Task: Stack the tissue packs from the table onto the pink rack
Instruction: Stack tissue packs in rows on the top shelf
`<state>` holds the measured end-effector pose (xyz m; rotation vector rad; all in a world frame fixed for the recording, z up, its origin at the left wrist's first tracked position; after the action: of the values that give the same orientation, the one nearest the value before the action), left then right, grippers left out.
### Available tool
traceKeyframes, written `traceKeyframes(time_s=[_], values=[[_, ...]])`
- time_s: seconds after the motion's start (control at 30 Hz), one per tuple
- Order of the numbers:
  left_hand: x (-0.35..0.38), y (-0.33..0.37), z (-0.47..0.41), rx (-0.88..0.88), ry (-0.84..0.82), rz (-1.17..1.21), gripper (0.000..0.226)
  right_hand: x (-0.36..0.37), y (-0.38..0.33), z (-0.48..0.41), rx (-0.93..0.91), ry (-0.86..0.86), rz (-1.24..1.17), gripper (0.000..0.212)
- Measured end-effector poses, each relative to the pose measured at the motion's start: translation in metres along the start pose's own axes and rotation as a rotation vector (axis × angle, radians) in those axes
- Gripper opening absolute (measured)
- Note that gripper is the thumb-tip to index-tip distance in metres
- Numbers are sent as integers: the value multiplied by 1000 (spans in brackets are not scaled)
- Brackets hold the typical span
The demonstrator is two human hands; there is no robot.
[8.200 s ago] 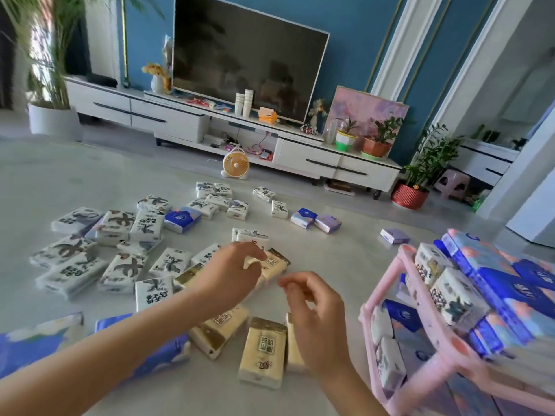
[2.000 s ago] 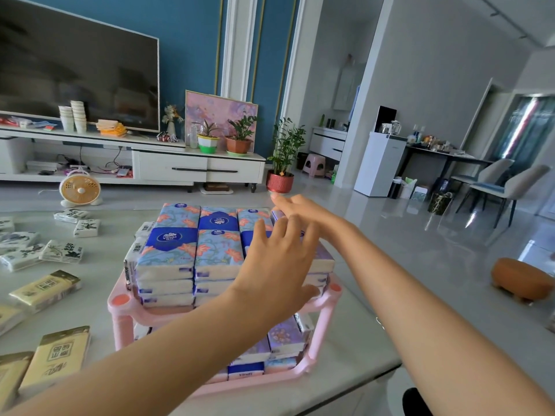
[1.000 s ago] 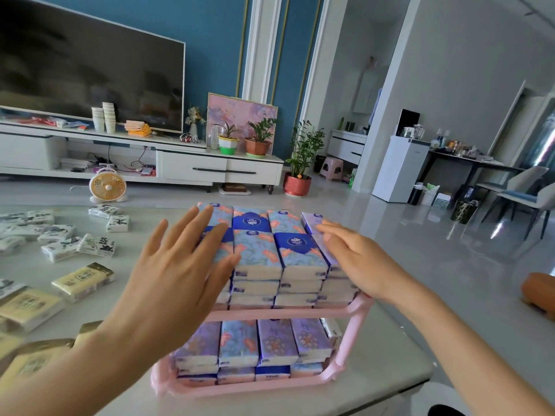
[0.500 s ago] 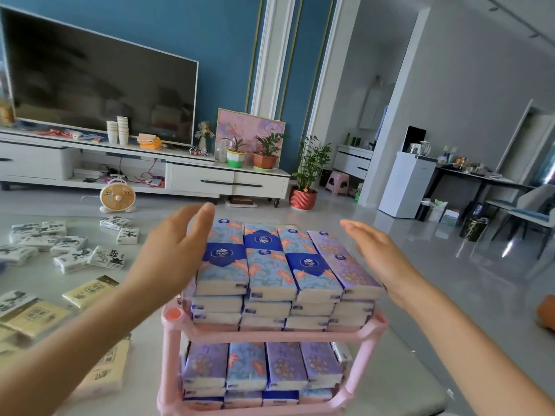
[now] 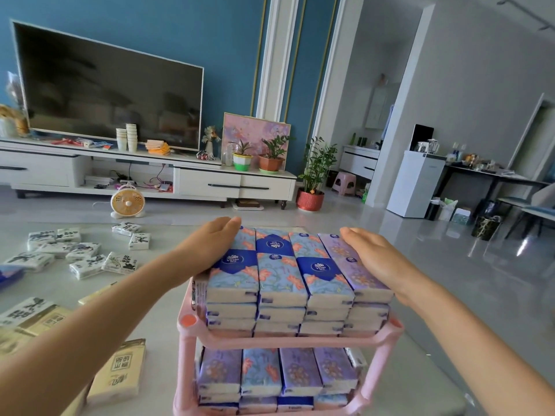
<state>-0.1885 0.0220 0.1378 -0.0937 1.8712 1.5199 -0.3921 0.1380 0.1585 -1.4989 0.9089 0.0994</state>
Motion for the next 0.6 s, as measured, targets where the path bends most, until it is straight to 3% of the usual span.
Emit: traceKeyframes(time_s=[0.13, 0.3, 0.47, 0.6], values=[[-10, 14, 1, 92, 69, -189, 56, -5, -24, 12, -151, 59, 209, 46], [18, 36, 18, 218, -18, -527, 53, 37, -42, 46, -382, -107, 420, 50], [33, 19, 32, 161, -96, -824, 58, 37, -34, 26, -317, -112, 485, 47], [35, 14, 30, 184, -73, -898, 63, 47, -28, 12, -239, -245, 600, 54]])
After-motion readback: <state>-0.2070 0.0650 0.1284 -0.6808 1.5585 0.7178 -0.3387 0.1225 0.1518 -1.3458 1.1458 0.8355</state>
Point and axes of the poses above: each hand's wrist, its own z-axis away from the middle knuckle, its own x-axis out of the palm, y = z × x, the point moved 8 cm from there along -z, towards the middle knuckle, and after that the axes turned 3 degrees about -z, right-handed, at the moved point
